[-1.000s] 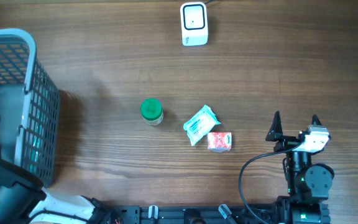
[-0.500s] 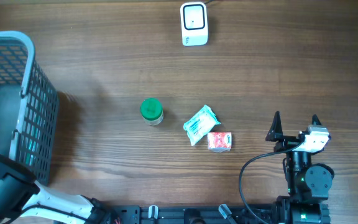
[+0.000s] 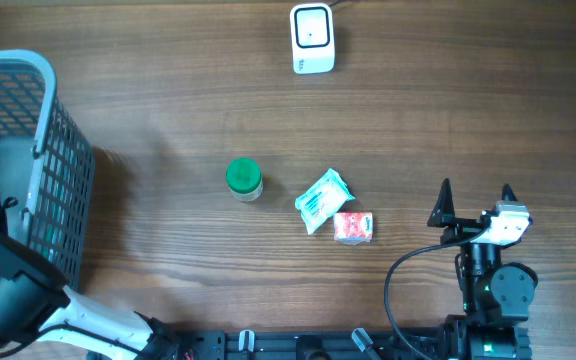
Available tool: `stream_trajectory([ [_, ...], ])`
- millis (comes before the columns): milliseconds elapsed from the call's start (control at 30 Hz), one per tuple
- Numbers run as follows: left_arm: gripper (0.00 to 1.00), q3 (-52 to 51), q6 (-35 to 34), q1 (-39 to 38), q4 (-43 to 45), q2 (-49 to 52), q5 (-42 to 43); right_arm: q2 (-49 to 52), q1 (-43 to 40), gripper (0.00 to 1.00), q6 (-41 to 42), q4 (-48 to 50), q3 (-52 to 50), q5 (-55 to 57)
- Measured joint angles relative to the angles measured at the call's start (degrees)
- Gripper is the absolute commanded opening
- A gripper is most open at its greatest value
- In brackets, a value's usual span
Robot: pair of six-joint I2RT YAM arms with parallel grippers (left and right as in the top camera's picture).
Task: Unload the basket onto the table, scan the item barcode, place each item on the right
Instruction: 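Reach the left gripper toward the white-green box in the basket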
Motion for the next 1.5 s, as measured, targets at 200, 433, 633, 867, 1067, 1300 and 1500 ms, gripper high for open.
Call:
stream_trajectory([
  [200, 0.04, 0.00, -2.49, -0.59, -0.07, 0.00, -10.54, 0.00, 0.00, 1.00, 0.00, 0.00, 0.00, 0.00],
  [433, 0.04, -0.11, -4.02, -0.59, 3.87, 0.00, -22.53, 0.00, 0.00, 0.99, 0.00, 0.00, 0.00, 0.00],
  [633, 0.04, -2.67, -4.28, -0.59, 10.14, 0.00, -24.41, 0.00, 0.00, 1.00, 0.00, 0.00, 0.00, -0.02],
  [867, 0.04, -10.64, -4.26, -0.59, 17.79, 0.00, -24.39, 0.00, 0.00, 1.00, 0.00, 0.00, 0.00, -0.02],
  [1067, 0.04, -12.26, -4.31, -0.37, 18.62, -0.07, -19.93, 0.00, 0.00, 1.00, 0.00, 0.02, 0.00, 0.00],
  [1300, 0.04, -12.59, -4.33, -4.90, 18.58, -0.70, -5.27, 0.00, 0.00, 1.00, 0.00, 0.00, 0.00, -0.02],
  [1500, 0.04, -12.59, -4.48, -10.45, 18.67, -0.70, -2.69, 0.00, 0.00, 1.00, 0.00, 0.00, 0.00, -0.02],
])
